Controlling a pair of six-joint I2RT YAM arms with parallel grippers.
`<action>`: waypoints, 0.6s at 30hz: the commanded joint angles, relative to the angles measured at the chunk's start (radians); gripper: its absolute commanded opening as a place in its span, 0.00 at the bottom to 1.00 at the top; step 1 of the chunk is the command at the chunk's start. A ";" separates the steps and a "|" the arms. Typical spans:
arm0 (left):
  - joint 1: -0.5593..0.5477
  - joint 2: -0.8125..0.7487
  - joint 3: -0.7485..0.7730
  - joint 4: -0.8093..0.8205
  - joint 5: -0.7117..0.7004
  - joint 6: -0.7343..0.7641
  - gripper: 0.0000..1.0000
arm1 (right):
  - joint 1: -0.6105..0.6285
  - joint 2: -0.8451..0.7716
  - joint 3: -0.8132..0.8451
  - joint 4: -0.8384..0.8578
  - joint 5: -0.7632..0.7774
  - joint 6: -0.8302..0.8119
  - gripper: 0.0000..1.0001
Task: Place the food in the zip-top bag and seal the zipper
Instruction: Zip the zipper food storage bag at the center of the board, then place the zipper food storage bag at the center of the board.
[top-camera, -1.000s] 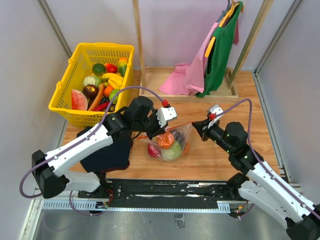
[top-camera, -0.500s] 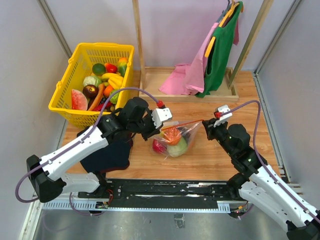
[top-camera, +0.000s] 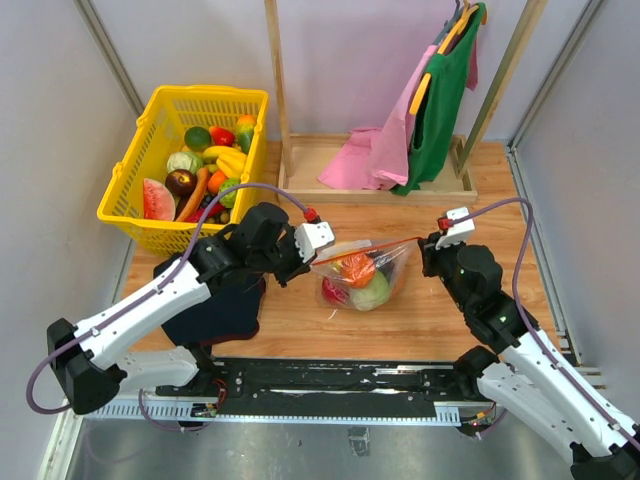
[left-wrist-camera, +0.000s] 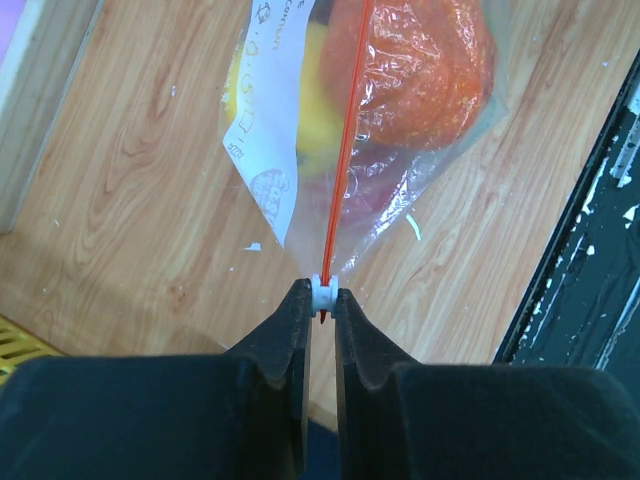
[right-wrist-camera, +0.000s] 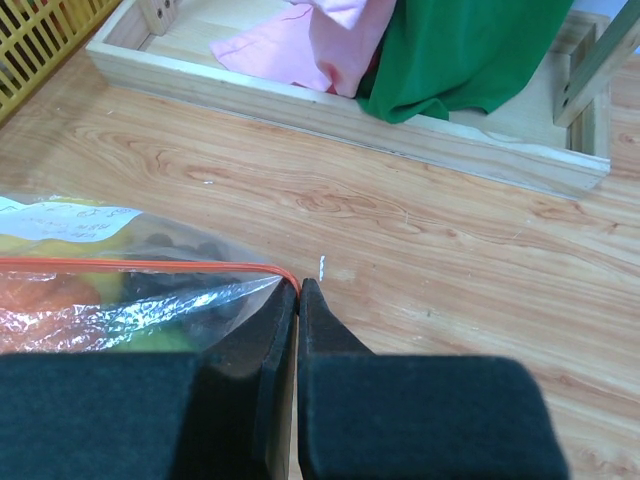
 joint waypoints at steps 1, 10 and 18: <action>0.036 -0.035 -0.037 -0.028 -0.032 -0.004 0.00 | -0.047 -0.002 0.045 -0.030 0.157 0.017 0.01; 0.104 0.046 -0.050 0.082 0.043 -0.072 0.01 | -0.083 0.095 0.064 -0.013 0.098 0.038 0.01; 0.110 0.169 -0.036 0.344 -0.019 -0.346 0.13 | -0.105 0.305 0.142 0.022 0.065 0.052 0.01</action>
